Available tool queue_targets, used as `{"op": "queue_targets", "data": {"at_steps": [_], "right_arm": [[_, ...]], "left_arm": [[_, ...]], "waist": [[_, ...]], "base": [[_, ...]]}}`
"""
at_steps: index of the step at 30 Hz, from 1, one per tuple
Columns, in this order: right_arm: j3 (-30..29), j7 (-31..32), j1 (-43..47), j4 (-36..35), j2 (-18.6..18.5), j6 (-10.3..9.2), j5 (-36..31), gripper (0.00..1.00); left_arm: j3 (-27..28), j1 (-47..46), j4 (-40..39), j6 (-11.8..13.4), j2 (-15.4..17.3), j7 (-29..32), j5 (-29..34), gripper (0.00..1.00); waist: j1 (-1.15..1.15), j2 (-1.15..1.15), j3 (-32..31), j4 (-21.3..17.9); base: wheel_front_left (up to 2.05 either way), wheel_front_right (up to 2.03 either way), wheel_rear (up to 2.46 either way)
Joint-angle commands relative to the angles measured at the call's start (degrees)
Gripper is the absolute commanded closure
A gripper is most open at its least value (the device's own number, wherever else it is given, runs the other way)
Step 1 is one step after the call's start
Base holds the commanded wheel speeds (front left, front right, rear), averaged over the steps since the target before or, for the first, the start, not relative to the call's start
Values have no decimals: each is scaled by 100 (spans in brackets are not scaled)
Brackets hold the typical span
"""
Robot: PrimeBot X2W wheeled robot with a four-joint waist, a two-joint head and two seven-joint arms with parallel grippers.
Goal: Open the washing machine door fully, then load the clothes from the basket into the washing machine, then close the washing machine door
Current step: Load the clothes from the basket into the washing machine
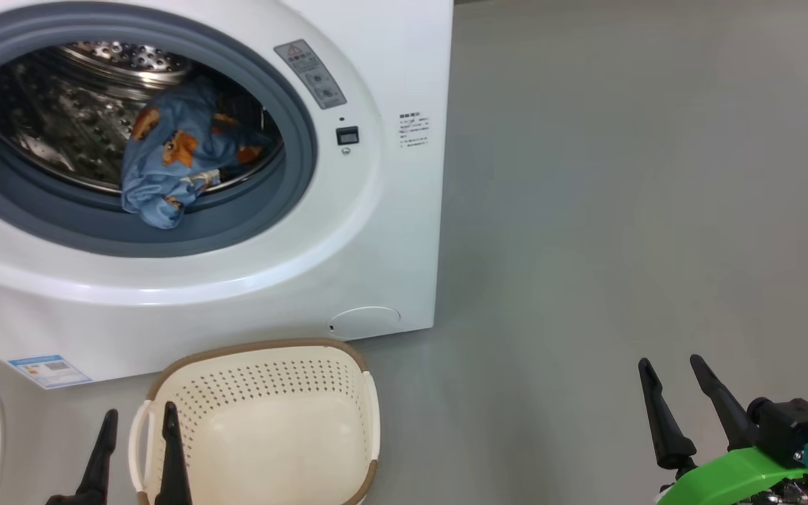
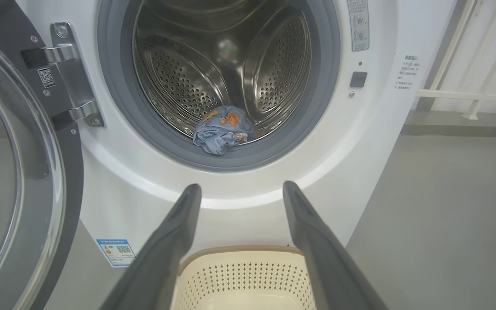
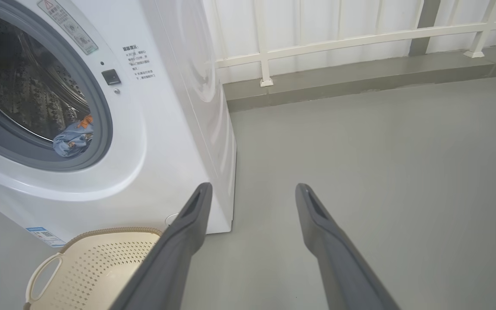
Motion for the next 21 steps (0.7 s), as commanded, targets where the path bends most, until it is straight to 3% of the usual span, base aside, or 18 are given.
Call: {"op": "queue_targets", "data": {"at_steps": [1, 21], "right_arm": [[123, 13, -20, -190, -87, 42, -49, 0], [115, 163, 144, -369, -68, 42, -70, 0]], "left_arm": [[160, -43, -221, 44, 30, -37, 22, 0], [23, 221, -397, 117, -43, -37, -68, 0]], "waist": [[0, 0, -58, 64], [0, 0, -233, 131]], "base": [[0, 0, 0], [0, 0, 0]]}}
